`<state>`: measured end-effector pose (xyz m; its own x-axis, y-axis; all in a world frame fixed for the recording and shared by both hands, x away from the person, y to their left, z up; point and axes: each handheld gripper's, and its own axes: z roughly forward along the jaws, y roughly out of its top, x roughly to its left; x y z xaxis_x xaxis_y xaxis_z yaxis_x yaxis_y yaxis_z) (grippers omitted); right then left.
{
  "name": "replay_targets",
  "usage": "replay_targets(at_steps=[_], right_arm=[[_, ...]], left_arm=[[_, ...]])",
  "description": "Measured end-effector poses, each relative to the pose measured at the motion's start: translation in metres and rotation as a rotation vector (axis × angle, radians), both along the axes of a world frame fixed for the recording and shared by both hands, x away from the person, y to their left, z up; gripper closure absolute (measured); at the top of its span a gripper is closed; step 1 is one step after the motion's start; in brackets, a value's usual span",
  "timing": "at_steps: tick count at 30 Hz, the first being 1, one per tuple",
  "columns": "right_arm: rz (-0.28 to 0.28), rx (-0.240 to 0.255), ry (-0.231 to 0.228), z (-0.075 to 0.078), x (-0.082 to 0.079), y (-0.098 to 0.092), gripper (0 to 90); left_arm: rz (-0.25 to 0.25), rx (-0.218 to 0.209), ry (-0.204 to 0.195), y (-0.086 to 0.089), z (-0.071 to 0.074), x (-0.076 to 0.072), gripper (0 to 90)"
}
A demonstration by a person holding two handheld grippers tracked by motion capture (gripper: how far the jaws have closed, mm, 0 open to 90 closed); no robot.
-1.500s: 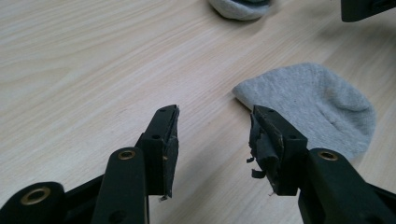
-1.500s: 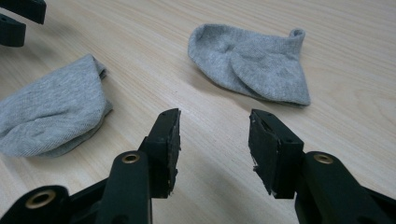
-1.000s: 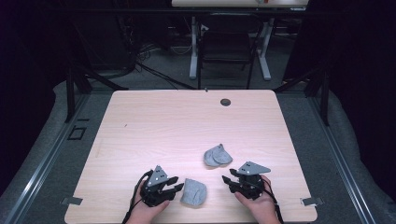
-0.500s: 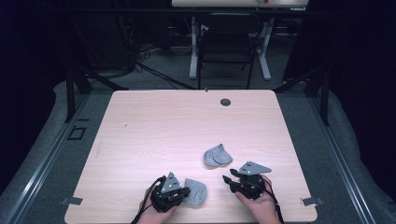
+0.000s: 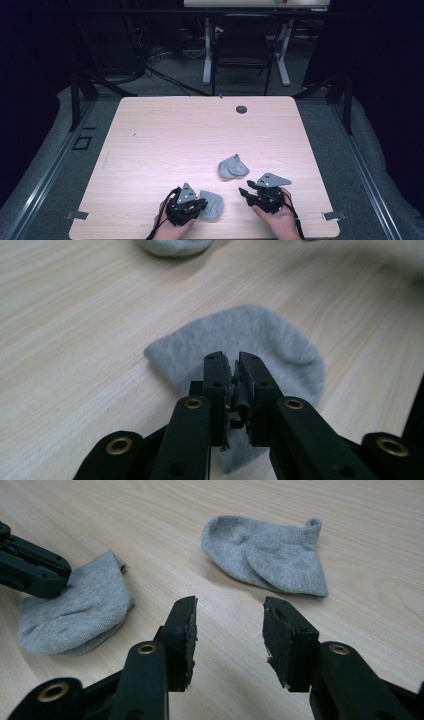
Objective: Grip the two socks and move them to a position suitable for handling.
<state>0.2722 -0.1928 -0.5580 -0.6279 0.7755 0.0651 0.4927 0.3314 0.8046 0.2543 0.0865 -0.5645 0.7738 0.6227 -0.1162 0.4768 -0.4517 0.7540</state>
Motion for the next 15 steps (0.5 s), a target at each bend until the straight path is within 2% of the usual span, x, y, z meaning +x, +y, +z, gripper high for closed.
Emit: replay_targets(at_steps=[6,7,15], right_arm=[[-0.006,-0.006,0.004,0.000,0.000,-0.001,56.1],[-0.005,-0.002,0.004,0.000,0.000,-0.001,55.9],[-0.009,-0.001,0.000,0.000,0.001,-0.002,55.5]], left_arm=[[-0.032,-0.031,0.003,-0.018,0.004,-0.004,74.9],[-0.037,-0.030,0.005,-0.021,0.004,-0.005,71.2],[-0.056,-0.015,0.006,-0.033,0.000,-0.008,63.6]])
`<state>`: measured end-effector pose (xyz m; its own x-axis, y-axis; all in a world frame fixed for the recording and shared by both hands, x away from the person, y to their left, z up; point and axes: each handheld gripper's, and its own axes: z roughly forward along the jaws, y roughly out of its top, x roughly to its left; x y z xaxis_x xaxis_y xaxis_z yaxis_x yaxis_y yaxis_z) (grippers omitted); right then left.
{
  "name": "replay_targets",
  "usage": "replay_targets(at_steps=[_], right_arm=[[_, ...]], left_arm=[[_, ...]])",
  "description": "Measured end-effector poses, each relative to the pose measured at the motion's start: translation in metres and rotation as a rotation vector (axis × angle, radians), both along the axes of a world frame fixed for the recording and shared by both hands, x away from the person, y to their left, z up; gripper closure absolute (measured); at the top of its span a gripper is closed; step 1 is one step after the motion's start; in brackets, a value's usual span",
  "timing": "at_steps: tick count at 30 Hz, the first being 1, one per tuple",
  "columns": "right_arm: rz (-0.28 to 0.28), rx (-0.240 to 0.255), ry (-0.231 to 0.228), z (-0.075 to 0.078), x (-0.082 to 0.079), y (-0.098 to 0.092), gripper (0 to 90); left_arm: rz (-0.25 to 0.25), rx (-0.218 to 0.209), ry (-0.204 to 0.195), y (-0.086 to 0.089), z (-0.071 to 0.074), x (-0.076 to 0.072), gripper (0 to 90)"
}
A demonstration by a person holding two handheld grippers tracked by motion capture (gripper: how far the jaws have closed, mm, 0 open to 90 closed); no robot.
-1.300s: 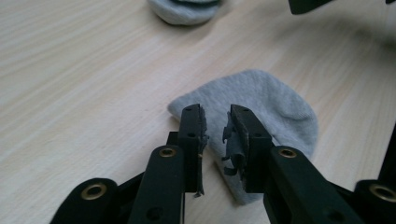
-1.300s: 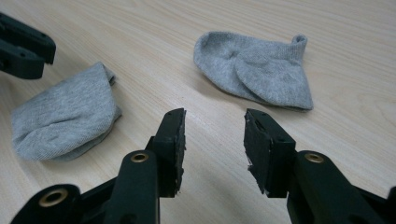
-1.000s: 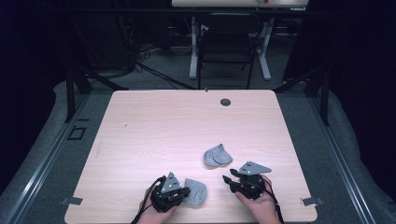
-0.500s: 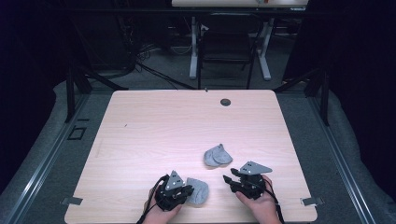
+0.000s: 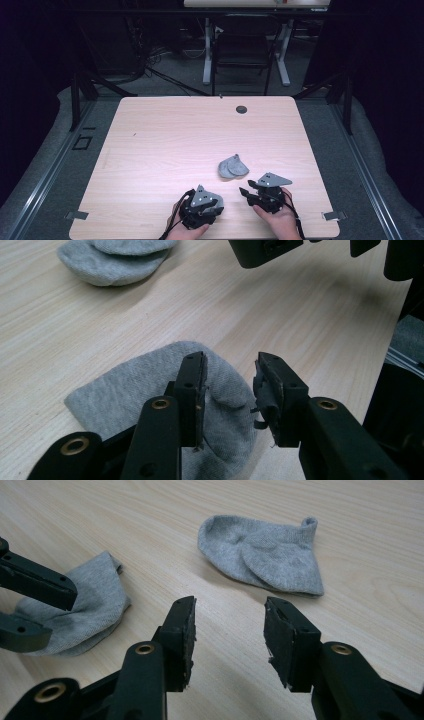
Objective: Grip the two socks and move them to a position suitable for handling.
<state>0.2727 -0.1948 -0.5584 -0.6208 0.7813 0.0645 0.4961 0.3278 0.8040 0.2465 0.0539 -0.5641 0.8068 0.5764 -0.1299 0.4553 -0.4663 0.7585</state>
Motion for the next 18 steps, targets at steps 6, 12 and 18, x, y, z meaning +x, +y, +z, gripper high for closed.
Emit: replay_targets(at_steps=[6,12,18], right_arm=[[0.001,0.000,-0.001,0.000,0.000,0.000,55.4],[0.002,0.006,0.000,0.000,0.000,0.000,55.4],[0.012,0.003,0.008,0.000,0.000,0.002,56.7]], left_arm=[[-0.010,0.041,-0.012,-0.005,-0.004,-0.004,65.9],[-0.016,0.056,-0.025,-0.005,-0.004,-0.005,82.8],[0.001,0.022,-0.037,0.002,0.005,-0.003,86.3]])
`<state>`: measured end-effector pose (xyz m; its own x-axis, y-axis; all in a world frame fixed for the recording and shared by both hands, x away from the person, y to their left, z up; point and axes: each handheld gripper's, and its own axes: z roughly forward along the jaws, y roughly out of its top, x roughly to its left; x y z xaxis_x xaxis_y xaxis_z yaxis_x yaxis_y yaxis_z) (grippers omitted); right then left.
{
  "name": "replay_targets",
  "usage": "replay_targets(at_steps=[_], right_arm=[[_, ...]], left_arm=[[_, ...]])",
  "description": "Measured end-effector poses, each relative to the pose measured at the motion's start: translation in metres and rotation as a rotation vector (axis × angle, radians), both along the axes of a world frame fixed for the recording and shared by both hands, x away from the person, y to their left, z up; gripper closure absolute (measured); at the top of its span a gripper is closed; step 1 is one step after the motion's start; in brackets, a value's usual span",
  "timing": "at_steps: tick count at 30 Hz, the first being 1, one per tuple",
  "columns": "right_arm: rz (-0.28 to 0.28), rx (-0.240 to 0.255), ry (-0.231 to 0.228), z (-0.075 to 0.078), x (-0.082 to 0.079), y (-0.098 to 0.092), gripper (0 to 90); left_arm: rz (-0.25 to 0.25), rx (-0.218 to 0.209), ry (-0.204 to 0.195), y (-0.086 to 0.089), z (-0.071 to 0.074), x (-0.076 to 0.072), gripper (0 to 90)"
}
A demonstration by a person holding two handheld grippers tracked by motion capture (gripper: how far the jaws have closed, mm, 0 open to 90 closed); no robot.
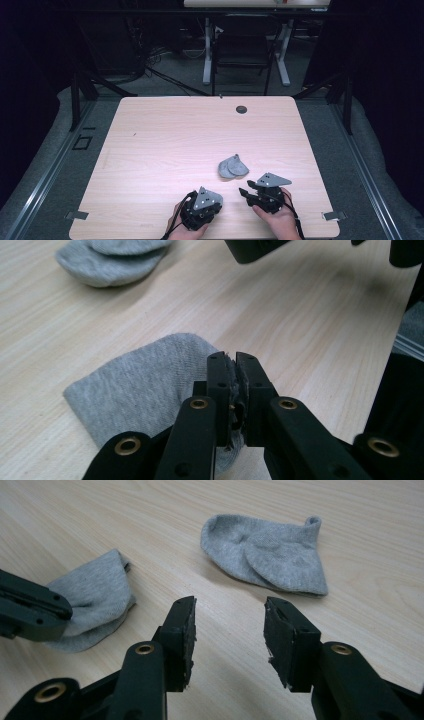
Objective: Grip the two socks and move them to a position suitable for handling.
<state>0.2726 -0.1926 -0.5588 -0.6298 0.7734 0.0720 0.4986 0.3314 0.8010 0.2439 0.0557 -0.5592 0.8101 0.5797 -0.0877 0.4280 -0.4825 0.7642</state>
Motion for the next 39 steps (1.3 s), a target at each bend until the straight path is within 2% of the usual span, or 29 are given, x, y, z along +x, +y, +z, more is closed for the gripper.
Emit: replay_targets(at_steps=[1,5,7,8,9,13,16,20,21,25,29,35,39], right_arm=[[0.006,-0.013,0.006,0.000,0.000,0.002,58.6],[0.026,-0.013,0.013,0.001,-0.002,0.007,63.9],[0.051,-0.019,0.022,0.001,-0.003,0.010,69.3],[0.073,-0.025,0.030,0.001,-0.004,0.015,75.6],[0.073,-0.025,0.030,0.001,-0.004,0.015,75.6],[0.150,-0.056,0.025,-0.001,-0.008,0.034,86.3],[0.170,-0.060,0.025,-0.001,-0.008,0.040,88.3],[0.203,-0.074,0.041,-0.005,-0.008,0.049,89.1],[0.215,-0.088,0.049,-0.008,-0.008,0.052,89.1],[0.239,-0.088,0.071,-0.012,-0.007,0.056,88.9],[0.269,-0.125,0.087,-0.017,-0.008,0.060,89.0],[0.267,-0.121,0.094,-0.018,-0.008,0.060,89.3],[0.265,-0.126,0.090,-0.018,-0.008,0.059,89.3]], left_arm=[[0.004,-0.008,-0.004,0.002,0.002,0.001,86.6],[0.026,-0.057,-0.010,0.010,0.013,0.003,86.6],[0.034,-0.073,-0.019,0.014,0.018,0.004,86.7],[0.037,-0.079,-0.021,0.015,0.020,0.005,86.7],[0.040,-0.087,-0.023,0.017,0.022,0.005,86.7],[0.051,-0.125,-0.020,0.020,0.027,0.006,86.7],[0.048,-0.136,-0.031,0.020,0.029,0.006,86.7],[0.052,-0.149,-0.023,0.020,0.029,0.006,86.7],[0.053,-0.150,-0.024,0.021,0.029,0.006,86.7],[0.057,-0.148,-0.023,0.024,0.028,0.007,86.7],[0.069,-0.142,-0.027,0.030,0.028,0.008,86.6],[0.113,-0.108,-0.033,0.053,0.028,0.011,86.5],[0.146,-0.083,-0.023,0.069,0.024,0.012,86.2]])
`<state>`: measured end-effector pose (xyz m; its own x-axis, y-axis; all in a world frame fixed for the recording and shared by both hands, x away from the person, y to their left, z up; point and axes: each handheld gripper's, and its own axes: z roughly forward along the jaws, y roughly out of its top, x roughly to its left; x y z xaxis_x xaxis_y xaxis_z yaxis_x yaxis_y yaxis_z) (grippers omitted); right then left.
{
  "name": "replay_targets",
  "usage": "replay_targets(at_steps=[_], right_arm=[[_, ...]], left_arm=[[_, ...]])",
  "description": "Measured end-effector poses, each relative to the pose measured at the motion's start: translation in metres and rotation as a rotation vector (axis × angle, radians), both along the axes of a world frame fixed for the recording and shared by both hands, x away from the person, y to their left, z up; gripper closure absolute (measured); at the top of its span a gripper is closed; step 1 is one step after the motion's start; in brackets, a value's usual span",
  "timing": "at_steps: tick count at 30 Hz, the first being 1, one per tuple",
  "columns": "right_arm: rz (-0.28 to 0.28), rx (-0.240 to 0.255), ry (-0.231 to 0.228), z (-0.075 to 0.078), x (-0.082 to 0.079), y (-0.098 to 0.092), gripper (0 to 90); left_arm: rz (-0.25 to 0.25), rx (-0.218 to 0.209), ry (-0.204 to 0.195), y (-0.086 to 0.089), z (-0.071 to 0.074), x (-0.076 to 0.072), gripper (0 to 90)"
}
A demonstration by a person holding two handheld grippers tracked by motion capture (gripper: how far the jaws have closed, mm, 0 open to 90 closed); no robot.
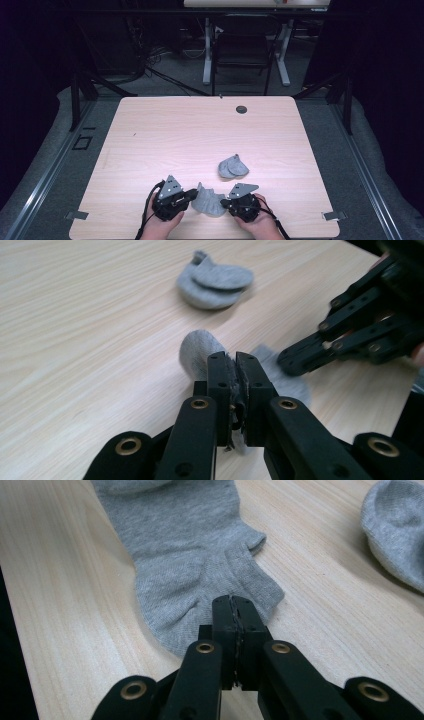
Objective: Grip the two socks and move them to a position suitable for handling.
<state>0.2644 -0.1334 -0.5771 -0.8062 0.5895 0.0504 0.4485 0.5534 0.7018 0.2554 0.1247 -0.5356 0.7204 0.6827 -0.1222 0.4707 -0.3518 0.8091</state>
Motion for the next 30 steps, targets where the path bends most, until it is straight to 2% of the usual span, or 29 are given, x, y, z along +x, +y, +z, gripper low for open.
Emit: replay_targets(at_steps=[4,7,11,15,19,23,24,30], right_arm=[[-0.002,-0.014,0.001,0.001,0.001,-0.001,89.3],[-0.007,-0.004,0.004,0.001,0.000,-0.002,89.3],[-0.009,0.000,-0.005,0.000,0.000,-0.002,89.2],[-0.003,-0.006,-0.005,0.000,0.000,-0.003,89.1],[-0.010,-0.002,-0.009,0.000,0.000,-0.003,87.3],[-0.015,0.017,-0.040,0.005,-0.001,-0.004,84.9],[-0.025,0.032,-0.047,0.005,-0.001,-0.003,84.6],[-0.014,0.011,-0.054,0.001,0.003,-0.002,81.8]], left_arm=[[0.025,0.022,0.014,0.012,-0.005,0.000,86.0],[0.034,0.046,0.031,0.018,-0.010,-0.001,85.8],[0.049,0.054,0.059,0.024,-0.018,-0.002,84.5],[0.070,0.042,0.050,0.029,-0.019,-0.001,80.3],[0.039,0.017,0.021,0.028,-0.017,0.001,79.4],[-0.003,0.041,0.001,0.020,-0.021,0.006,79.5],[-0.009,0.049,0.005,0.018,-0.023,0.007,79.8],[-0.033,0.097,0.030,0.014,-0.037,0.014,79.9]])
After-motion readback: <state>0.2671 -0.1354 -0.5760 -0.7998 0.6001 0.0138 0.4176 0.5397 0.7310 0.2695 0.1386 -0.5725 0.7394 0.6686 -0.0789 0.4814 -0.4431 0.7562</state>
